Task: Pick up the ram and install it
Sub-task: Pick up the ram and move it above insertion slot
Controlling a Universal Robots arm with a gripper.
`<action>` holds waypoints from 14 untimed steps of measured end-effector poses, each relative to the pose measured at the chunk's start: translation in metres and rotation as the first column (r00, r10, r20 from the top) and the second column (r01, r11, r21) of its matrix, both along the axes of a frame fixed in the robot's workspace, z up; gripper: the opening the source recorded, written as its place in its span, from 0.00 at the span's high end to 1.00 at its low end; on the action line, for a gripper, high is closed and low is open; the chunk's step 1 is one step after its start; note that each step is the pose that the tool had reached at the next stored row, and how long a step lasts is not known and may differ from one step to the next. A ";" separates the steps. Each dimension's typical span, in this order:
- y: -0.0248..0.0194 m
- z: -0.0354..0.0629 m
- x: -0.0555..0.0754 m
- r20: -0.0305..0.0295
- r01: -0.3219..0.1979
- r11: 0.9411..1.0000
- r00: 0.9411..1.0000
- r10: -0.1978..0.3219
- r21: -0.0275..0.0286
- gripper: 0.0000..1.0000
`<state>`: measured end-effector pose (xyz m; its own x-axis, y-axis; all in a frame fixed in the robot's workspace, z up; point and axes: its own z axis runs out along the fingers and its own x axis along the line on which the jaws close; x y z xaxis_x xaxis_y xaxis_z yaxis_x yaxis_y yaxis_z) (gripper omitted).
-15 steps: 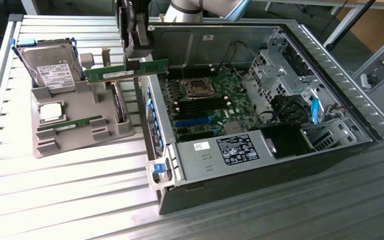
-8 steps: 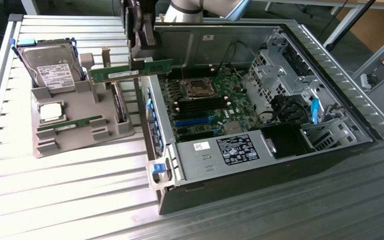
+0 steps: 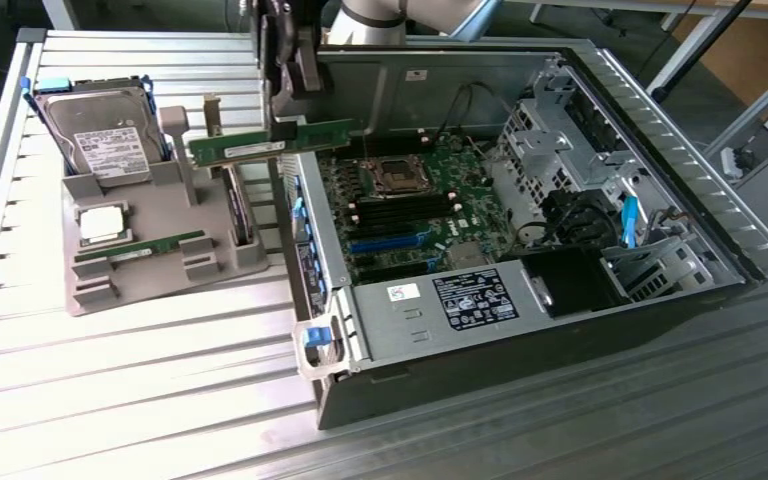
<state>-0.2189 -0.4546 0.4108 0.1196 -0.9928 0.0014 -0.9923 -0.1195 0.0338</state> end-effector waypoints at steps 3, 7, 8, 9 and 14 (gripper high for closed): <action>0.0000 0.0000 0.002 0.000 0.000 1.000 1.000 0.000 -0.003 0.89; 0.0000 0.0001 0.009 0.000 0.000 1.000 1.000 0.000 -0.007 0.89; 0.0000 0.0000 0.011 0.000 0.000 1.000 1.000 0.000 -0.008 0.89; 0.0000 0.0000 0.012 0.000 0.000 1.000 1.000 0.000 -0.008 0.89; 0.0000 0.0000 0.019 0.000 0.000 1.000 1.000 0.000 -0.011 0.89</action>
